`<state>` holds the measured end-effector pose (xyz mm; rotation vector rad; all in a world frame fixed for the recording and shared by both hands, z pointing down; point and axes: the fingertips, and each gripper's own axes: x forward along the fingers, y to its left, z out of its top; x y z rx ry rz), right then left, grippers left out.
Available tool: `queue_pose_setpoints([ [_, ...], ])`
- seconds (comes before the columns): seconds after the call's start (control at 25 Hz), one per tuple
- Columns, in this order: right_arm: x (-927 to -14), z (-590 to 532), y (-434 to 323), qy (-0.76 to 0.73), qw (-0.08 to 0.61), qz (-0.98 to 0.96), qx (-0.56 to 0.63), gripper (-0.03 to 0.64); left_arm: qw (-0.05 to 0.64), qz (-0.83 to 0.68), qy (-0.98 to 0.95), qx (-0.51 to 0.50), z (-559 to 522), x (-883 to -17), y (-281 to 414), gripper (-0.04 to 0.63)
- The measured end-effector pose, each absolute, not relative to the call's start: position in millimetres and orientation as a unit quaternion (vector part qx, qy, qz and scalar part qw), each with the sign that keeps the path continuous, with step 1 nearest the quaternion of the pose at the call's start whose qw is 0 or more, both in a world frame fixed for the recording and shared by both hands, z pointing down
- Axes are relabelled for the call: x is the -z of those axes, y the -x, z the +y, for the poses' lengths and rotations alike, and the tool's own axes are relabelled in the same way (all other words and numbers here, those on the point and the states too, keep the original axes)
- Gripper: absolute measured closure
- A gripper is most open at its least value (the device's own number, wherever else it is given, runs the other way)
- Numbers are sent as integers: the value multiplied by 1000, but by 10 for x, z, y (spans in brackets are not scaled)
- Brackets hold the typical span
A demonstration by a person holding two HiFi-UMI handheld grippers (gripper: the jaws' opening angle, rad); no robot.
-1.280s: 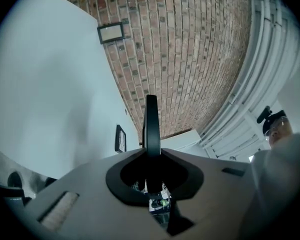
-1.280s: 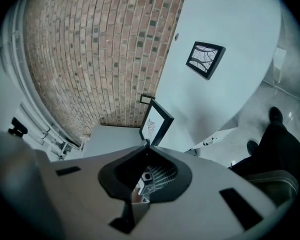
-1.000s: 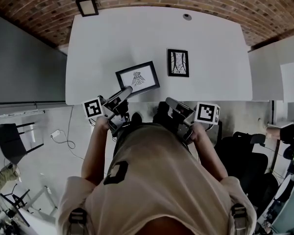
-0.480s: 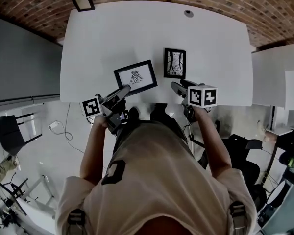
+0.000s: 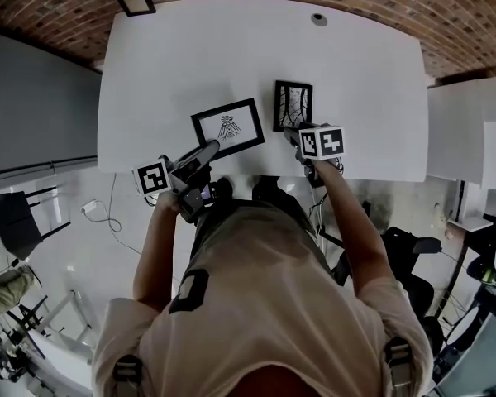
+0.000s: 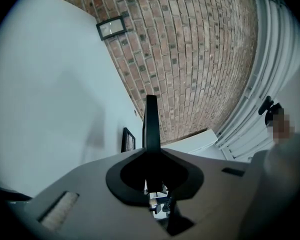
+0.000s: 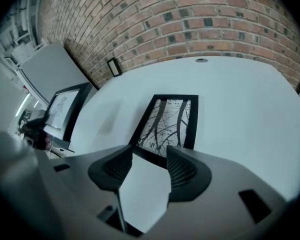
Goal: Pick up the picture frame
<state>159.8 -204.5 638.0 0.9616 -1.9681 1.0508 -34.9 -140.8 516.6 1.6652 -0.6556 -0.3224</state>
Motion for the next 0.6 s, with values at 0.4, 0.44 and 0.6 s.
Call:
queue_pose_setpoints([
  [0.4, -6421, -1828, -1610, -387, 353, -742, -418, 439, 615, -284, -722, 139, -1422, -5208, 445, 560],
  [0.44, -6422, -1787, -1600, -388, 353, -742, -417, 439, 616, -282, -722, 138, -1412, -5216, 448, 560],
  [0.6, -6425, -1639, -1604, -388, 349, -745, -414, 437, 623, -276, -720, 132, -1362, -5253, 414, 560],
])
